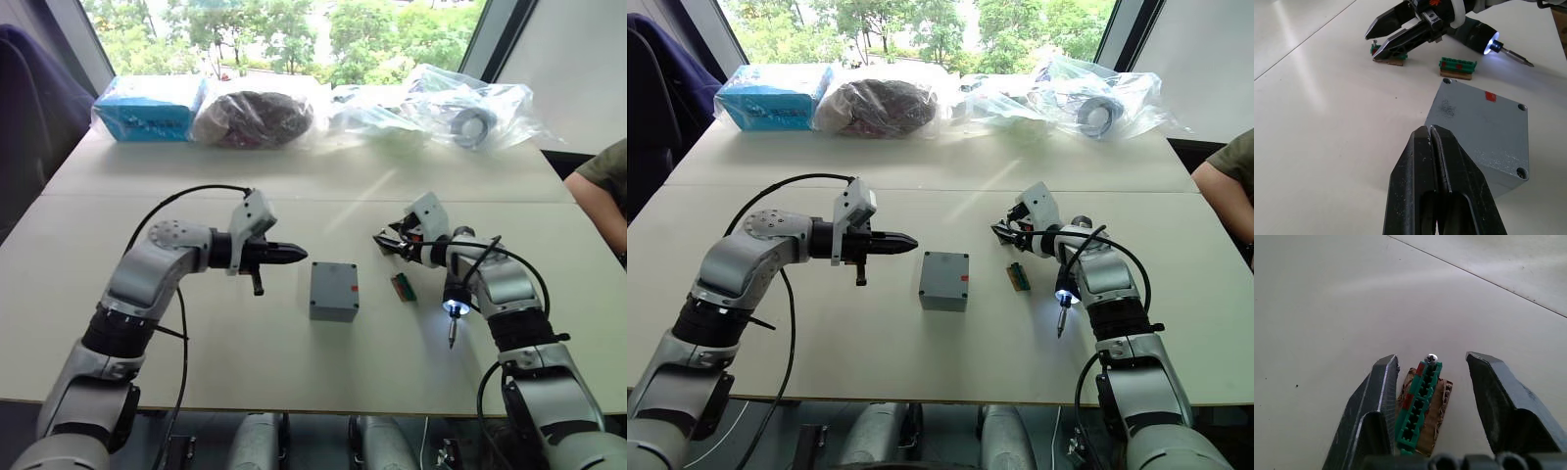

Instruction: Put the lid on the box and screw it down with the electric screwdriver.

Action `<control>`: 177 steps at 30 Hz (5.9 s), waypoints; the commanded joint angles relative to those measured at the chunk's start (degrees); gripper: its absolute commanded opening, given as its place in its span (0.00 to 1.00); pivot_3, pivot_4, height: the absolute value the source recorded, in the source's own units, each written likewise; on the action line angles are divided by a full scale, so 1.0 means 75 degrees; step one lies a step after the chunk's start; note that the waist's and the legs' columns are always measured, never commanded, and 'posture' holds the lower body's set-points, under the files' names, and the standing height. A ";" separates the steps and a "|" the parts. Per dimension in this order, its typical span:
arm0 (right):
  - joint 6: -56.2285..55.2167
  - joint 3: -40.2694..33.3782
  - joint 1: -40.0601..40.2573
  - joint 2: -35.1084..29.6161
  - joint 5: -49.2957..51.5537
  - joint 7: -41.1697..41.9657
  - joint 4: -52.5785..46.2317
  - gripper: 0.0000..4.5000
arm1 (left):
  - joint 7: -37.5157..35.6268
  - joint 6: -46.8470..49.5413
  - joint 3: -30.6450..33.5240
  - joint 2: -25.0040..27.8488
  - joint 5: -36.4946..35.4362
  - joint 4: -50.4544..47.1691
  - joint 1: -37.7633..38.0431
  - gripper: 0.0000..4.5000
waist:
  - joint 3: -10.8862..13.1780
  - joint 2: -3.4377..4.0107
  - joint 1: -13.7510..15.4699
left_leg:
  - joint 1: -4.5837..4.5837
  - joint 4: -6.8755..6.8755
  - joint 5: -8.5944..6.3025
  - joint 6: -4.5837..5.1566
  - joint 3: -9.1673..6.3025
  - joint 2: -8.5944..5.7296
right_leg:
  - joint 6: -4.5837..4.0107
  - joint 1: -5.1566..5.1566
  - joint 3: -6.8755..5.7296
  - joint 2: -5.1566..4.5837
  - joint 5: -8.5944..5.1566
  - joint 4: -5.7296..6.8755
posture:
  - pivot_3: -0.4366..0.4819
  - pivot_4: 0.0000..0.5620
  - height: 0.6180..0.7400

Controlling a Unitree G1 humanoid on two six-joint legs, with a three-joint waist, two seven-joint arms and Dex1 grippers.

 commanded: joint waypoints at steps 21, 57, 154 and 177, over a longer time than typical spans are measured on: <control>0.0686 -0.0706 0.0126 0.0013 0.0563 0.0015 -0.1515 0.02 | -0.0038 -0.0171 0.0056 0.0047 -0.0015 -0.0108 0.0106 0.00 | 0.0000 0.0000 0.0002 | 0.0000 0.0000 -0.0001 0.0001 0.0000 0.0001 | 0.0000 0.0000 0.0000 0.0000 0.0000 0.0000 | 0.48 0.27 1.00; 0.0970 -0.0505 0.0825 -0.0122 0.0305 -0.0028 -0.2249 0.49 | 0.0050 -0.0316 -0.0015 -0.0117 0.0038 -0.0001 0.0146 0.00 | 0.0000 0.0000 0.0020 | 0.0001 0.0000 -0.0008 0.0013 0.0000 0.0001 | 0.0000 0.0001 0.0001 0.0001 0.0000 0.0000 | 0.48 0.27 1.00; 0.1056 -0.0969 0.0520 -0.0495 0.0768 0.0111 -0.3092 0.02 | 0.0036 -0.0177 0.0266 -0.0170 -0.0179 -0.0004 0.0097 0.00 | 0.0000 0.0001 0.0042 | 0.0001 0.0000 -0.0012 0.0020 0.0000 0.0001 | 0.0000 0.0000 0.0001 0.0001 0.0000 -0.0001 | 0.48 0.27 1.00; 0.2482 -0.0361 0.2396 -0.0871 0.1937 -0.0053 -0.6524 0.02 | -0.0936 0.0265 0.0023 0.1075 -0.0683 -0.1084 0.0270 0.00 | 0.0000 0.0001 0.0053 | 0.0036 -0.0006 -0.0021 0.0035 -0.0002 0.0006 | -0.0004 0.0026 0.0006 0.0006 0.0001 0.0001 | 0.48 0.27 1.00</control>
